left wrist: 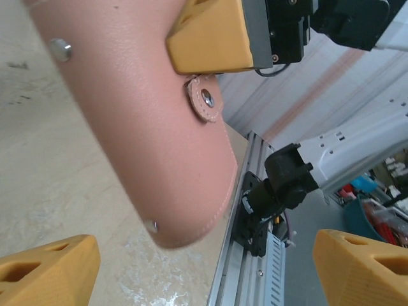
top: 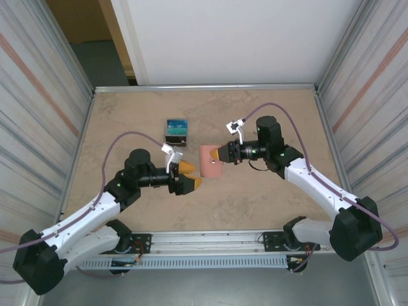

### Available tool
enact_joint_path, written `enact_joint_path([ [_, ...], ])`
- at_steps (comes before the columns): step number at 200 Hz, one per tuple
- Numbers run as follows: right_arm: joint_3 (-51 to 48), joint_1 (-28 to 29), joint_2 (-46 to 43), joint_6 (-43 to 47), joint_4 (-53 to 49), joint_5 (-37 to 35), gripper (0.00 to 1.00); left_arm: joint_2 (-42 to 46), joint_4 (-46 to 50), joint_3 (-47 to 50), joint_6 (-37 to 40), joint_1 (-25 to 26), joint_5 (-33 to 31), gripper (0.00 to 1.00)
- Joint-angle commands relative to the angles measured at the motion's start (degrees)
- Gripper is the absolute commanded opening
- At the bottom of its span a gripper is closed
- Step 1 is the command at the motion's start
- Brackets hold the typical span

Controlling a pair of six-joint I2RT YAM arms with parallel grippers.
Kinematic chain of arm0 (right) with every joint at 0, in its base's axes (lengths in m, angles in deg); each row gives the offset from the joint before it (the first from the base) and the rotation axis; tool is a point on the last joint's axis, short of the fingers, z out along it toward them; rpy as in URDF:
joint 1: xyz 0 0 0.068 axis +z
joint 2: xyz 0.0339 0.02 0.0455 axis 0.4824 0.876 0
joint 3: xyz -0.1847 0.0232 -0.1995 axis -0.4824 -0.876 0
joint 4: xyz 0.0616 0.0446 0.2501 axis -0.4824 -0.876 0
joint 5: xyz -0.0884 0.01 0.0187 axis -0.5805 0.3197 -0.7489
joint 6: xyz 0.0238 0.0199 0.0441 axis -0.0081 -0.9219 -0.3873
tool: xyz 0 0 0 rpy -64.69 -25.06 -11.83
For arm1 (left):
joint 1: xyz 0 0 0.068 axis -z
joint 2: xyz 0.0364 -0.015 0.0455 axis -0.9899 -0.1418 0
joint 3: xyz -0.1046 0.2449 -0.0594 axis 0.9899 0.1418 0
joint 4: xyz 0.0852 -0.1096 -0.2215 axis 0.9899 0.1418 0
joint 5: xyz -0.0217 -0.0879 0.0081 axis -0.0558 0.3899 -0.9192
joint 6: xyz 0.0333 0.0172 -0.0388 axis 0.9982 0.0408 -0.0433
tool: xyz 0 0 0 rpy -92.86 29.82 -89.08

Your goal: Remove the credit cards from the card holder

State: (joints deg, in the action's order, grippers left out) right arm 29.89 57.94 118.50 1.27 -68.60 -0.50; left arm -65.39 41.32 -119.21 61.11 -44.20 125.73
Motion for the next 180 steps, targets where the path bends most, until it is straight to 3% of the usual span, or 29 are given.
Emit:
enact_joint_path([
  [1, 1.2, 1.2, -1.9, 2.6, 2.1, 2.9, 0.02, -2.4, -4.0, -2.7, 2.2, 0.9, 2.3, 0.88],
  [54, 0.8, 2.2, -2.8, 2.8, 4.1, 4.9, 0.02, -6.5, -9.4, -2.7, 0.8, 1.1, 5.1, 0.87],
  [85, 0.6, 2.7, -3.5, 2.5, 5.9, 5.7, 0.02, -5.9, -11.5, -1.3, 0.4, 1.0, 6.2, 0.81],
  [117, 0.2, 3.6, -3.6, 2.7, 7.7, 6.5, 0.04, -5.1, -13.4, -0.2, -0.2, 1.0, 6.4, 0.67],
  [145, 0.2, 4.1, -3.2, 3.1, 7.8, 6.4, 0.05, -4.4, -14.4, 0.0, -0.5, 1.0, 6.7, 0.46],
  [180, 0.1, 4.1, -3.2, 3.3, 7.5, 5.0, 0.08, -3.5, -13.7, 0.2, -0.3, 1.0, 7.0, 0.29],
])
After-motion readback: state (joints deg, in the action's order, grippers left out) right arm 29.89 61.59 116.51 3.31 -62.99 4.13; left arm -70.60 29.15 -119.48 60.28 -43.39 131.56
